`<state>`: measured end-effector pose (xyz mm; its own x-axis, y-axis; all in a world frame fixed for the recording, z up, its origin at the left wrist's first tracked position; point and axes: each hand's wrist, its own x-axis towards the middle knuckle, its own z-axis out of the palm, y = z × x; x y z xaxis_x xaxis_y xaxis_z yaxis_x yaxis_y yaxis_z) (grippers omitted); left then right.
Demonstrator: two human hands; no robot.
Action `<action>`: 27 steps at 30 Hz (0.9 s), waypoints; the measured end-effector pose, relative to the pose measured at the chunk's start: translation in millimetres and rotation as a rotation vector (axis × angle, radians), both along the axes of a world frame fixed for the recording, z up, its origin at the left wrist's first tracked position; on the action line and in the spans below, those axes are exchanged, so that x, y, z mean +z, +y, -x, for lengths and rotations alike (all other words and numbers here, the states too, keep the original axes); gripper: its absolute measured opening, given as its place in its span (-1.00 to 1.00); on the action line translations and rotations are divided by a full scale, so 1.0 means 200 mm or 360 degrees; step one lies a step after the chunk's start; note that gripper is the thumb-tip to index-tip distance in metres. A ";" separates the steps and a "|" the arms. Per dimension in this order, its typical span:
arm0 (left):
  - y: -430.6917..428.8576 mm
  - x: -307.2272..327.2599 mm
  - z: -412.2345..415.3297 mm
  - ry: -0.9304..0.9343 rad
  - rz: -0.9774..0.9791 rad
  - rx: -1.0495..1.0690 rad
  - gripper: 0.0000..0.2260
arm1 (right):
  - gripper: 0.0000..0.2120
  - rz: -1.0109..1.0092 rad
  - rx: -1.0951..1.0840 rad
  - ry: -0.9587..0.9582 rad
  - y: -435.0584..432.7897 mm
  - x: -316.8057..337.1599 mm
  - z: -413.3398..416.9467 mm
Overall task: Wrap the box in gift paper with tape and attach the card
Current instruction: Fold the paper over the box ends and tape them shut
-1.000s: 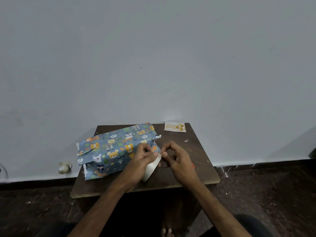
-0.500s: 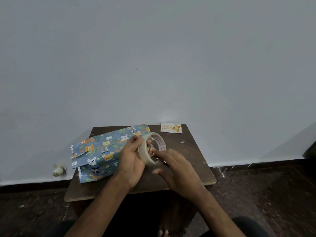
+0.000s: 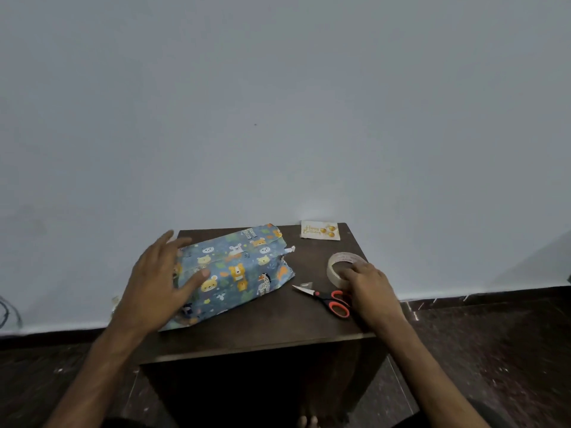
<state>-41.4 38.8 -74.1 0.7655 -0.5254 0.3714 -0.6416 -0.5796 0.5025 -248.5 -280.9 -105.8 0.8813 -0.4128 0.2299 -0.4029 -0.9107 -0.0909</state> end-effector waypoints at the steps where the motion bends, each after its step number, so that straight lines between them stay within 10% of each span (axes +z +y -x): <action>1: 0.02 -0.02 -0.01 0.0104 0.0031 -0.0019 -0.26 | -0.61 -0.0058 0.0032 -0.0097 0.03 0.00 -0.02; 17: -0.01 -0.05 0.03 0.0020 0.0246 -0.0004 -0.60 | -0.88 -0.0728 -0.0194 -0.0068 0.20 -0.01 -0.26; 27: -0.02 -0.05 0.04 0.0078 0.0345 -0.0006 -0.62 | -0.69 -0.0880 -0.0142 -0.0267 0.21 -0.03 -0.27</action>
<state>-48.5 34.8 -85.0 0.7837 -0.4400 0.4384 -0.6152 -0.4526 0.6455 -194.4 -239.5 -111.6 0.8076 -0.5824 0.0926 -0.4150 -0.6729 -0.6124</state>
